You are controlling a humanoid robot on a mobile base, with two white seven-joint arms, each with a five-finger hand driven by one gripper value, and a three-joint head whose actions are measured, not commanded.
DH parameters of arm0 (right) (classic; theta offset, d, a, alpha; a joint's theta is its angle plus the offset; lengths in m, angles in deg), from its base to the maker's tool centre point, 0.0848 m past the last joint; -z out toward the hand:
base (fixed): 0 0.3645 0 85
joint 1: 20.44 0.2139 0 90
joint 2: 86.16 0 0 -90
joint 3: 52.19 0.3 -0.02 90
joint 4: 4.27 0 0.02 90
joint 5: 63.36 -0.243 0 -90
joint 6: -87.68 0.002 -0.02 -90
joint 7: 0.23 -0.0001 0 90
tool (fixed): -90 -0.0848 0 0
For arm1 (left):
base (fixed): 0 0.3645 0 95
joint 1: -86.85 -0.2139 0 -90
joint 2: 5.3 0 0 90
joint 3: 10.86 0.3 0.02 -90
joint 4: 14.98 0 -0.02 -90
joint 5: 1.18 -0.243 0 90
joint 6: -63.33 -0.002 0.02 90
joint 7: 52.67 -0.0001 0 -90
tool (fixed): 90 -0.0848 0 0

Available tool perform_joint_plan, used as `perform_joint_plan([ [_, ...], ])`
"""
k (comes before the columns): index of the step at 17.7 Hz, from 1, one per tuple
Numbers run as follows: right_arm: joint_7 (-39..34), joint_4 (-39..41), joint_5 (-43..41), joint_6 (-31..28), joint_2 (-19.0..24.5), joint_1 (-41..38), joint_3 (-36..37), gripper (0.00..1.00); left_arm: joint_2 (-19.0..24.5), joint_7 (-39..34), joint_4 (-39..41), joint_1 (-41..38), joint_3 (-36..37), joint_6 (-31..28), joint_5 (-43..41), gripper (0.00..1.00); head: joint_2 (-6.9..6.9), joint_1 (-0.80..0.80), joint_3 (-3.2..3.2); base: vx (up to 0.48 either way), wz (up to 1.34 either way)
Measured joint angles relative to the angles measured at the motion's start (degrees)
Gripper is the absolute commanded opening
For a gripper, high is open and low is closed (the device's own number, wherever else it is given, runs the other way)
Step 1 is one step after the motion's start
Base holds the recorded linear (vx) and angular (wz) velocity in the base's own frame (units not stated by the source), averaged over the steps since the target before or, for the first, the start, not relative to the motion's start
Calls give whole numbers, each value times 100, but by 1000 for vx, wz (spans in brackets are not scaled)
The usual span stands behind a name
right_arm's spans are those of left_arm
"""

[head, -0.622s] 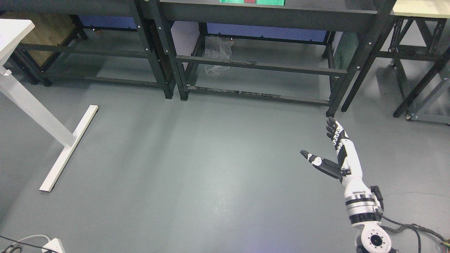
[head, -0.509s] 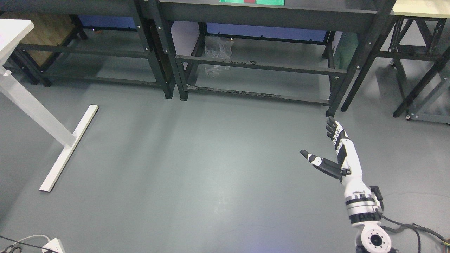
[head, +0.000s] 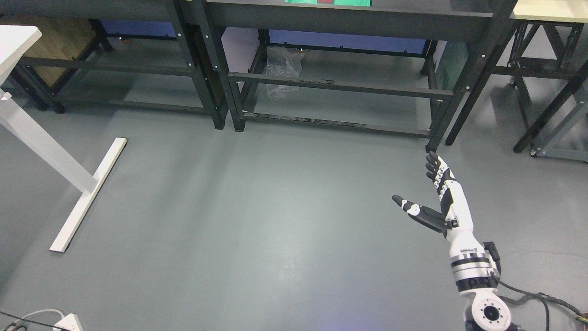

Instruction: Pick pink block from left shelf to tray

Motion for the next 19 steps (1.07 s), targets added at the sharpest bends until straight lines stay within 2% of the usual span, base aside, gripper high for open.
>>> perform_joint_plan([
  [10, -29, -8, -455, -89, 0, 97, 146, 100, 0, 0, 0, 0, 0, 0, 0, 100, 0, 0, 0, 101, -50],
  [12, -40, -7, -531, 142, -2, 109, 177, 99, 0, 0, 0, 1, 0, 0, 0, 100, 0, 0, 0, 174, -119],
  [14, -67, -5, -294, 309, -55, 129, 207, 94, 0, 0, 0, 1, 0, 0, 0, 100, 0, 0, 0, 186, -92],
  [19, 609, 8, 594, 436, -157, 186, 256, 100, 0, 0, 0, 0, 0, 0, 0, 100, 0, 0, 0, 129, 114],
])
